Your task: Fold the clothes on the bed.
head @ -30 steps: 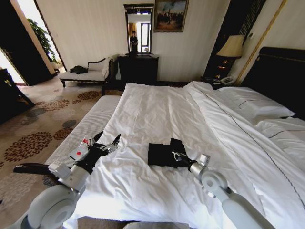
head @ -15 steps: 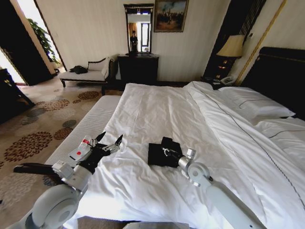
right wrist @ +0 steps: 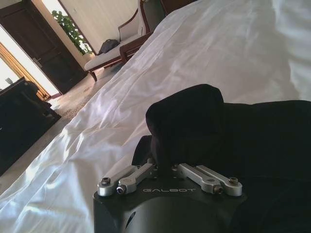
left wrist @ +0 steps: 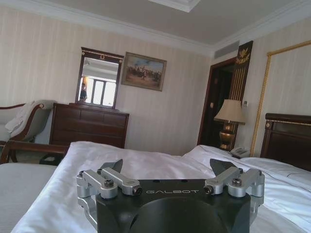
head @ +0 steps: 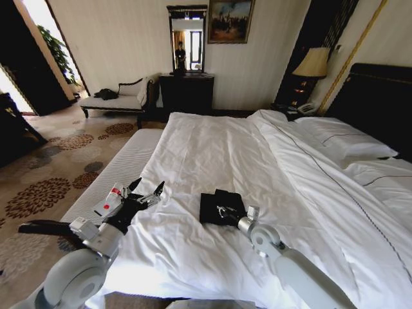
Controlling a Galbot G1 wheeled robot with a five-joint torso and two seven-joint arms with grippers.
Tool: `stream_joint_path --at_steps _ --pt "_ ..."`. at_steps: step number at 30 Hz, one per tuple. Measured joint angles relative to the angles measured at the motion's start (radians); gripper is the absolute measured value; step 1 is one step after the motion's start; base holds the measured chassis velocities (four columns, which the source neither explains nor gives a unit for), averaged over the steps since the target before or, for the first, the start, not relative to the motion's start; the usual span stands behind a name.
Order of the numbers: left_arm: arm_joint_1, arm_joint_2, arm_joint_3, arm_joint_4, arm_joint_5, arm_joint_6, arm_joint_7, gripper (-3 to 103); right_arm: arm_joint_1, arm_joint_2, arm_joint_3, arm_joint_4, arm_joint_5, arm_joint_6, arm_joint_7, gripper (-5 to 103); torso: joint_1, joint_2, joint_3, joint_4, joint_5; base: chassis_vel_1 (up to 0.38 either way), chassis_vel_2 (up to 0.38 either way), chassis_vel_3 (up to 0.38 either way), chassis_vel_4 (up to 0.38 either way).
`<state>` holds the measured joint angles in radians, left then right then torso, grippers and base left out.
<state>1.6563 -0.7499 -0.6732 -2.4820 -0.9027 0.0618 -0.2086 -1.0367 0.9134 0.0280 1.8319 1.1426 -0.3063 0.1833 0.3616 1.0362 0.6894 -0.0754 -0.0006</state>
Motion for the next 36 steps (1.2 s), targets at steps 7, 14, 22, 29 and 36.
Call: stream_joint_path --at_steps 7,14,22,29,36 --pt "-0.040 0.013 -0.034 0.014 -0.034 0.001 -0.002 100 0.005 -0.040 -0.046 0.018 -0.066 0.011 -0.017 4 0.000 0.000 0.000 -0.0005 0.0000 0.000 0.000 0.000 0.000" --pt "-0.036 0.011 -0.029 0.007 -0.053 0.012 -0.005 100 0.020 -0.048 -0.064 0.031 -0.145 0.010 -0.060 14 0.000 0.000 0.000 -0.0003 0.0002 0.000 0.000 0.000 0.000" --pt "0.052 -0.063 0.009 -0.009 0.001 0.017 0.003 100 0.018 -0.071 -0.093 0.127 -0.237 0.020 -0.089 47 0.000 0.000 0.000 0.0001 -0.0001 0.000 0.000 0.000 0.000" --pt "0.034 -0.056 0.013 0.001 0.004 0.022 -0.007 100 -0.071 -0.076 0.003 0.215 -0.230 0.039 -0.102 73 0.000 0.000 0.000 -0.0005 0.0000 0.000 0.000 0.000 0.000" --pt "0.006 -0.067 0.052 0.063 0.076 0.027 -0.050 100 -0.255 -0.005 0.239 0.128 -0.335 0.166 -0.061 98 0.000 0.000 0.000 -0.0007 0.0003 0.000 0.000 0.000 0.000"
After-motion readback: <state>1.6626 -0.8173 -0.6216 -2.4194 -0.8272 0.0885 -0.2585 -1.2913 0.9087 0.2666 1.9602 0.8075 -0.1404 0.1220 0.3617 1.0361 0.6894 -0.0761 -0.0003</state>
